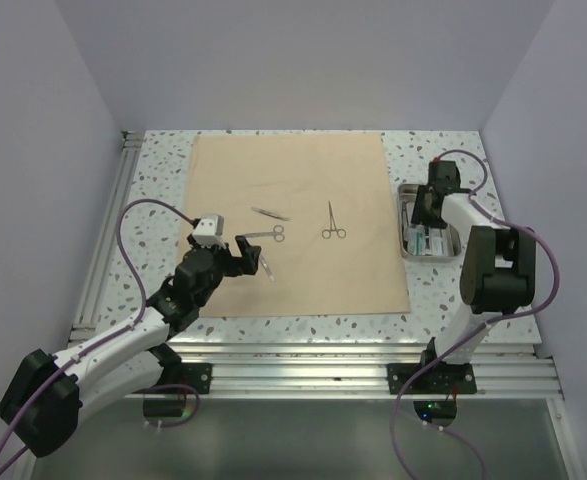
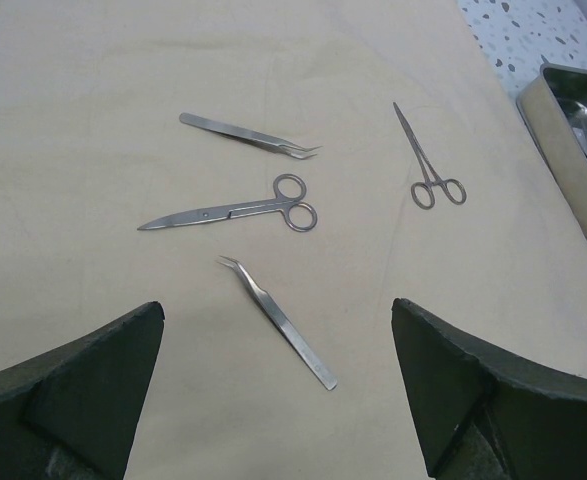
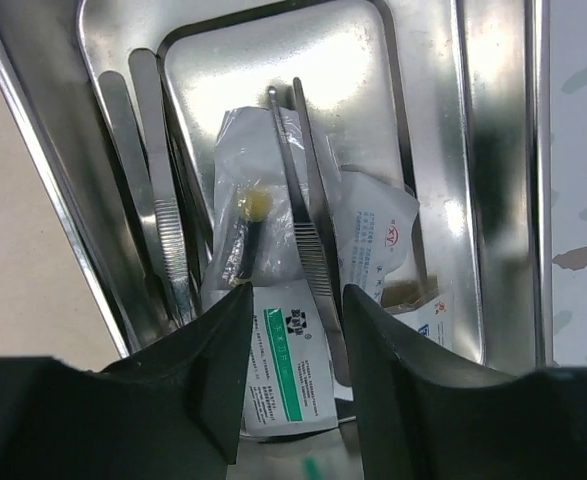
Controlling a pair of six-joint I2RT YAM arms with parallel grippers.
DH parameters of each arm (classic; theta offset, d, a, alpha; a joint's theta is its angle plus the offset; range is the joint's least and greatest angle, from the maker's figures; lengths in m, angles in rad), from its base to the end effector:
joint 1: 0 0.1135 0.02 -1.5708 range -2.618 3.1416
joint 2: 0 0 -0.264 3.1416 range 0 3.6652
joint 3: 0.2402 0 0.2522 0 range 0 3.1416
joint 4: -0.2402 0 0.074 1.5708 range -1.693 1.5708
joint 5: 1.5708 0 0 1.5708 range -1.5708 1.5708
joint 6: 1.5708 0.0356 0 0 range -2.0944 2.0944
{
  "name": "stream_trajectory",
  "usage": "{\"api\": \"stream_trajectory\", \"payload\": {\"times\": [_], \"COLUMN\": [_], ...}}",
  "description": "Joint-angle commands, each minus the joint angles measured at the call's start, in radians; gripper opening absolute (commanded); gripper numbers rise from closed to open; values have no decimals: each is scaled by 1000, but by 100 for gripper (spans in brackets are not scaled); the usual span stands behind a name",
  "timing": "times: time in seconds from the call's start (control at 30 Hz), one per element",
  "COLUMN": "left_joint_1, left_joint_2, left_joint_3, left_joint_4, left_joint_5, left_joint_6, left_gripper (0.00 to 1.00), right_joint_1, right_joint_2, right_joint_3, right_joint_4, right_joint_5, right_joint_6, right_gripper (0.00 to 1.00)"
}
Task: Prepare the surgical pack
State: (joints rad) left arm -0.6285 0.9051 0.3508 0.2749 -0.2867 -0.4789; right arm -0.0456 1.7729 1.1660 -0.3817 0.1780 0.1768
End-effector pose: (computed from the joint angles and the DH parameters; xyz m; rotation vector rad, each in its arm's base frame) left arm 0.1683 -0.1099 0.2134 -0.0626 1.8680 -0.5080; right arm 0.3677 -0.0231 0.1906 0.3500 2.5211 -0.1766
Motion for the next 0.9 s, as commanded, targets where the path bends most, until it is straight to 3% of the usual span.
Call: {"api": "stream_trajectory", "payload": {"times": [0.0,0.1,0.3,0.53,0.87], "left_joint_1": [1,3,3,1,3], "left_joint_2": [-9,-9,-6,-9,-25], "left_joint_3": [10,10,11,11,4], "left_joint_4": [37,35,37,30,20], "left_joint_5": [-6,-9,-14,-26,-75], "left_joint_6": [8,8,8,10,-12], "left_gripper": [100,100,100,100,100], "right_joint_1": [6,30,246,525,645], "right_joint_2": [-70,-128,-158,55,365], "right_joint_3": [35,23,64,306,629], "right_joint_4": [3,41,51,10,-65], "right_joint_5": [18,-33,-90,-147,-325], "right_joint_6": [4,0,-16,-80,-316], "right_gripper": [46,50,59,65,64]}}
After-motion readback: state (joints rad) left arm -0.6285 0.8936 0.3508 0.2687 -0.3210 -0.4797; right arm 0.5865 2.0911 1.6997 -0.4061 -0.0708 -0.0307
